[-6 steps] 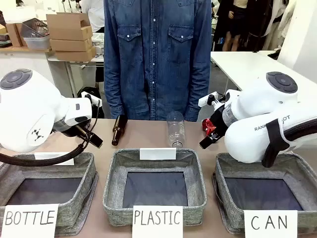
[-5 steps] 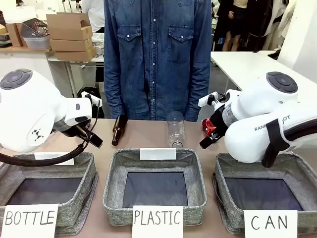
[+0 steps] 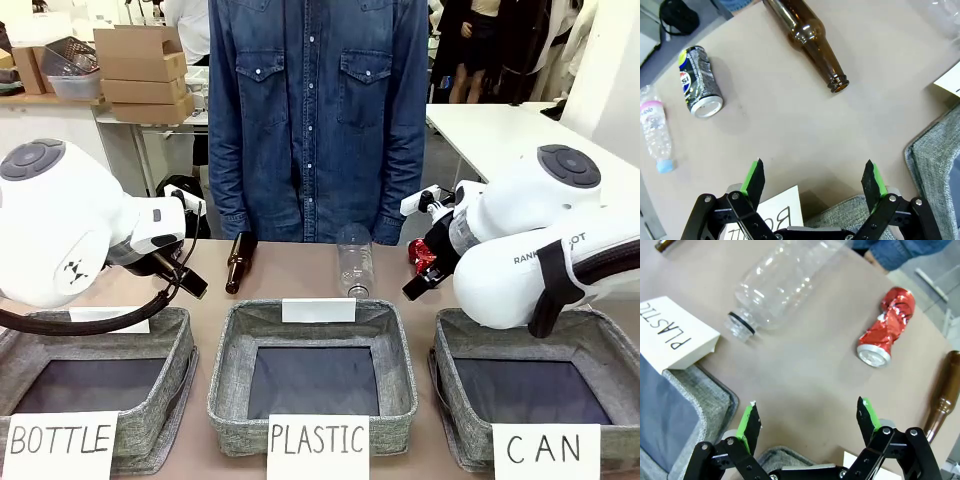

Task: Sort the can waste into the basket.
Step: Pick up the can waste from the table and place it in the right Fabric basket.

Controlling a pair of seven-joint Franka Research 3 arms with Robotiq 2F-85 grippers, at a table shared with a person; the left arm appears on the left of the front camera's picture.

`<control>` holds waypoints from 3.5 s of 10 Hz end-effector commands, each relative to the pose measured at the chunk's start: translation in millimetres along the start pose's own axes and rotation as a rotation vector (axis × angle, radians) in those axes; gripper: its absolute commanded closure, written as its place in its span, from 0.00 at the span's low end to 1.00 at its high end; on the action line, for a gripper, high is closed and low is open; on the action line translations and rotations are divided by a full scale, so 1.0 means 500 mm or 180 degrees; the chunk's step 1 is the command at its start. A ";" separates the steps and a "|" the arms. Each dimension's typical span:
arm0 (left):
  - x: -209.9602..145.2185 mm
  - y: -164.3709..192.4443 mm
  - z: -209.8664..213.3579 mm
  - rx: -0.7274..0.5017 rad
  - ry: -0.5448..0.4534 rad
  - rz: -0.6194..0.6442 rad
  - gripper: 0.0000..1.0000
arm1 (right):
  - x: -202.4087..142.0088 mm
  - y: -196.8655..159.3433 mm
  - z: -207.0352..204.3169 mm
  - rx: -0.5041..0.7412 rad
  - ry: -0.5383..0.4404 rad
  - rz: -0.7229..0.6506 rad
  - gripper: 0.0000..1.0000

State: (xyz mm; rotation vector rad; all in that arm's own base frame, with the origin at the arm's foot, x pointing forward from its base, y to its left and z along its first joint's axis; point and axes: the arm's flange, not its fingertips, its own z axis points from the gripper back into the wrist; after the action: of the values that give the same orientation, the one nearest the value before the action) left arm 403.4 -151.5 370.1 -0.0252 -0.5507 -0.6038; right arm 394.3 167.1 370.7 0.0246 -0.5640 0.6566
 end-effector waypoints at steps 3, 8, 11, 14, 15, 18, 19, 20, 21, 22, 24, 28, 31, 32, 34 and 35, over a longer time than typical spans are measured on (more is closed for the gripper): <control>0.000 0.000 0.000 0.0000 0.0000 -0.0002 0.00 | 0.000 0.000 0.000 0.0001 -0.0001 -0.0001 0.00; 0.000 0.000 0.000 0.0000 0.0000 -0.0002 0.00 | 0.000 0.000 0.000 0.0001 -0.0001 -0.0001 0.00; -0.001 0.027 0.150 -0.0010 0.0160 -0.0205 0.00 | 0.020 -0.029 0.149 0.0037 0.0129 -0.0525 0.00; -0.111 0.021 0.379 -0.0152 -0.0308 -0.1162 0.00 | -0.041 -0.009 0.380 0.0346 -0.0211 -0.0237 0.00; -0.129 0.002 0.392 -0.0209 -0.0480 -0.1193 0.00 | -0.060 0.011 0.391 0.0047 -0.0300 -0.0151 0.00; -0.006 0.033 0.422 -0.0128 -0.0317 -0.1082 0.00 | -0.001 -0.008 0.411 0.0163 -0.0241 -0.0315 0.00; -0.010 0.055 0.405 -0.0645 -0.0076 -0.1180 0.00 | -0.016 -0.026 0.395 0.0521 -0.0034 -0.0635 0.00; -0.027 0.107 0.405 -0.1393 0.0049 -0.1241 0.00 | -0.047 -0.059 0.396 0.1149 0.0119 -0.1012 0.00; -0.041 0.161 0.396 -0.2361 0.0042 -0.1092 0.00 | -0.078 -0.094 0.411 0.2405 0.0156 -0.1401 0.00; -0.057 0.217 0.372 -0.2995 0.0023 -0.0534 0.00 | -0.103 -0.130 0.419 0.2922 0.0329 -0.2372 0.00; -0.093 0.291 0.344 -0.3826 -0.0485 0.0590 0.00 | -0.156 -0.177 0.449 0.3536 0.0038 -0.2940 0.00; -0.163 0.397 0.386 -0.3949 -0.1489 0.1715 0.00 | -0.247 -0.274 0.476 0.3688 -0.0651 -0.3668 0.00; -0.189 0.428 0.375 -0.4023 -0.1388 0.1478 0.00 | -0.271 -0.322 0.484 0.3666 -0.0566 -0.3531 0.00; -0.189 0.428 0.375 -0.4023 -0.1388 0.1478 0.00 | -0.271 -0.322 0.484 0.3666 -0.0566 -0.3531 0.00; -0.189 0.428 0.375 -0.4023 -0.1388 0.1478 0.00 | -0.271 -0.322 0.484 0.3666 -0.0566 -0.3531 0.00; -0.189 0.428 0.375 -0.4023 -0.1388 0.1478 0.00 | -0.271 -0.322 0.484 0.3666 -0.0566 -0.3531 0.00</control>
State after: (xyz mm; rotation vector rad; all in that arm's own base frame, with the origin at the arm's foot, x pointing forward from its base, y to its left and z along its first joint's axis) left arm 365.4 106.3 510.8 -1.4662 -0.4697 -0.3784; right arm 279.3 -80.0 531.7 1.3583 -0.1765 -0.2025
